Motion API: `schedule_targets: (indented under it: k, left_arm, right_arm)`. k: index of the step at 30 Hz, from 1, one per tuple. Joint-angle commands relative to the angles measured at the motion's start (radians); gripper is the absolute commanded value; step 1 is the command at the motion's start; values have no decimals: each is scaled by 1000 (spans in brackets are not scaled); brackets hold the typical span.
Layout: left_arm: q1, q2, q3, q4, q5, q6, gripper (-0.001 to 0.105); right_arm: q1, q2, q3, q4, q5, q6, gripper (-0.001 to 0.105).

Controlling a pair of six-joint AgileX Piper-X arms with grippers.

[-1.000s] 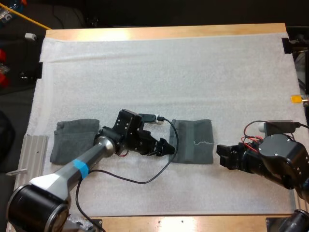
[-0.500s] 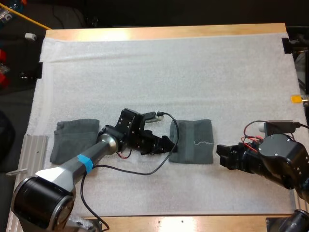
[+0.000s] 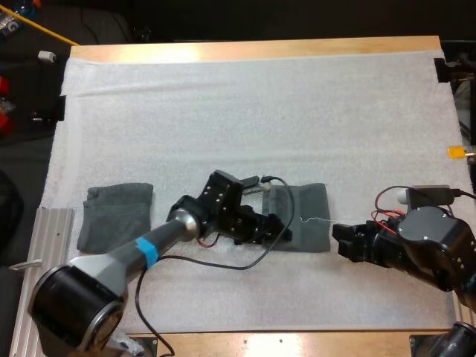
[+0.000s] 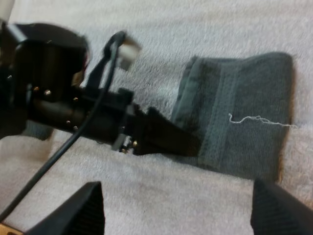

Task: Pick towel from pile, fold and stack

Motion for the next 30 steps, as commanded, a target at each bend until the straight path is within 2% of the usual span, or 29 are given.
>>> schedule_targets:
  k: [1,6,10,14,16,18,24,27,30]
  left_arm:
    - [-20,12,-20,-11,19,-19,71]
    - [-39,34,-55,-11,31,-19,68]
    - [-35,34,-55,2,31,-13,59]
    - [-32,33,-55,35,30,-1,35]
    - [-28,20,-55,70,14,33,15]
    - [-23,7,-55,97,7,69,2]
    - [34,-93,-55,238,-11,226,0]
    - [87,-161,-55,355,-62,355,0]
    - [141,-232,-55,489,-151,490,0]
  right_arm:
    - [-1,-4,-6,3,-11,-1,62]
    - [-1,-4,-6,3,-21,-1,62]
    - [-1,-4,-6,3,-21,-1,62]
    - [-1,-4,-6,3,-21,-1,62]
    - [-1,-4,-6,3,-21,-1,62]
    - [-1,-4,-6,3,-21,-1,62]
    - [-1,-4,-6,3,-21,-1,62]
    - [-1,-4,-6,3,-21,-1,62]
    - [-1,-4,-6,3,-21,-1,62]
